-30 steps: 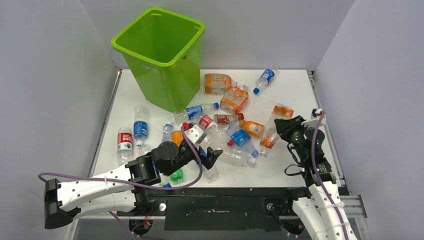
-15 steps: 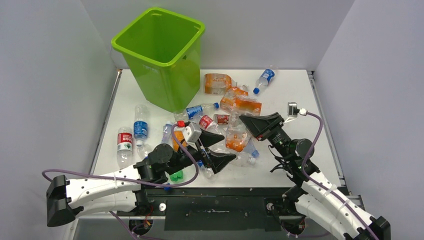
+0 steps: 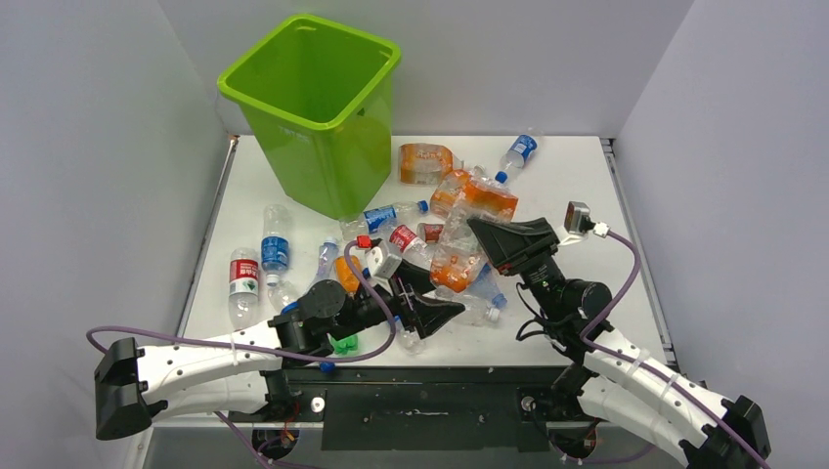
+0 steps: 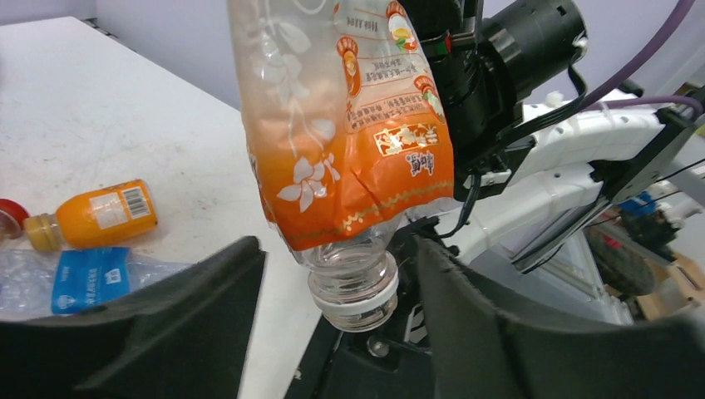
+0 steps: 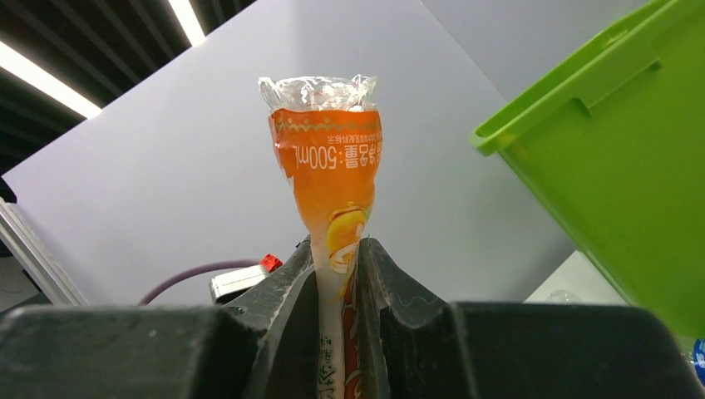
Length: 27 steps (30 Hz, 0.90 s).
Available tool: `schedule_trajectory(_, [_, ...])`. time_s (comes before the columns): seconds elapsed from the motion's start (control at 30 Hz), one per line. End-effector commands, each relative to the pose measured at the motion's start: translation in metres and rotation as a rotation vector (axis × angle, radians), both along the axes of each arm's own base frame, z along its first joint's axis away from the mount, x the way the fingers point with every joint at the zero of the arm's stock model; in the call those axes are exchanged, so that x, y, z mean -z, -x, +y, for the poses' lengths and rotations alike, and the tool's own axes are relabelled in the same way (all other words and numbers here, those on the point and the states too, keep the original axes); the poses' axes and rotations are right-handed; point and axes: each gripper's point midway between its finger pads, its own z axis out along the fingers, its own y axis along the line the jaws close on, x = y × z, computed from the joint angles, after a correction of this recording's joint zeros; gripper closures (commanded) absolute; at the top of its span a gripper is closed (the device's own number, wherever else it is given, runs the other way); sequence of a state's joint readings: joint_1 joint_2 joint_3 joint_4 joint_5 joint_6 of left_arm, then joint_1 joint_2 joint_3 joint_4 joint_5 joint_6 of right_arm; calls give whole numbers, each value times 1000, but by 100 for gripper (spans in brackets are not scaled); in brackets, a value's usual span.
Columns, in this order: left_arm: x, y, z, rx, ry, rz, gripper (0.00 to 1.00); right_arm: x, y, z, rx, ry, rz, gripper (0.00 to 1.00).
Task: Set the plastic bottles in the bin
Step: Pick up the plastic bottle at the center of the board, then place the plastic bottle in the trash bin.
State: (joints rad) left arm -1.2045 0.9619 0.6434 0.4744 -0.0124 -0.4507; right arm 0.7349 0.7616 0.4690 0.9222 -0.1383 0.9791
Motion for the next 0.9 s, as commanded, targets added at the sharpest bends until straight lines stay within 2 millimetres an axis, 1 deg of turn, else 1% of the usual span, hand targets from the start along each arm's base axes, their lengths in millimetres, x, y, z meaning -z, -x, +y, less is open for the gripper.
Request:
schedule_trajectory(0.0, [-29, 10, 3, 45, 98, -35, 42, -24, 10, -9, 3, -88, -81, 95])
schedule_trajectory(0.03, [-30, 11, 3, 49, 100, -37, 44, -23, 10, -9, 1, -89, -78, 95])
schedule_trajectory(0.07, [-31, 11, 2, 50, 101, -39, 44, -22, 10, -8, -1, -87, -77, 95])
schedule_trajectory(0.13, [-35, 11, 2, 52, 111, -42, 41, -21, 10, -8, -1, -83, -77, 95])
schedule_trajectory(0.2, [-38, 11, 3, 53, 120, -46, 42, -20, 10, -8, 3, -79, -74, 95])
schedule_trajectory(0.23, [-39, 11, 3, 54, 124, -48, 43, -19, 10, -8, 6, -75, -75, 95])
schedule_trajectory(0.27, [-39, 11, 3, 57, 126, -50, 48, -19, 10, -8, 8, -72, -76, 95])
schedule_trajectory(0.33, [-40, 12, 3, 62, 133, -55, 53, -18, 10, -8, 12, -65, -75, 95])
schedule_trajectory(0.43, [-42, 15, 2, 83, 140, -65, 67, -15, 9, -8, 15, -53, -70, 95])
schedule_trajectory(0.47, [-41, 16, 1, 92, 133, -68, 74, -13, 9, -7, 14, -50, -66, 95])
schedule_trajectory(0.57, [-40, 19, -3, 116, 98, -83, 100, -12, 10, -6, 11, -31, -61, 95])
schedule_trajectory(0.6, [-39, 19, -3, 115, 87, -86, 100, -11, 10, -4, 8, -11, -55, 91])
schedule_trajectory(0.63, [-38, 18, -2, 109, 77, -91, 100, -10, 10, -3, 8, 13, -48, 75])
schedule_trajectory(0.67, [-38, 16, 0, 98, 67, -101, 100, -9, 11, -2, 8, 45, -43, 52])
schedule_trajectory(0.7, [-41, 14, 3, 78, 55, -118, 100, -7, 11, -1, 12, 82, -34, 24])
schedule_trajectory(0.73, [-37, 10, 7, 54, 10, -128, 100, -6, 11, -1, 22, 127, -20, 8])
schedule_trajectory(0.77, [-37, 4, 12, 18, -36, -152, 100, -2, 10, -2, 43, 190, -1, 3])
schedule_trajectory(0.8, [-41, -2, 19, -17, -81, -183, 100, -5, 11, -6, 64, 246, 10, 9])
schedule_trajectory(0.83, [-43, -12, 29, -81, -143, -219, 100, -4, 10, -11, 101, 331, 10, 10])
schedule_trajectory(0.87, [-46, -18, 39, -122, -207, -261, 100, -7, 12, -18, 136, 392, 5, 10])
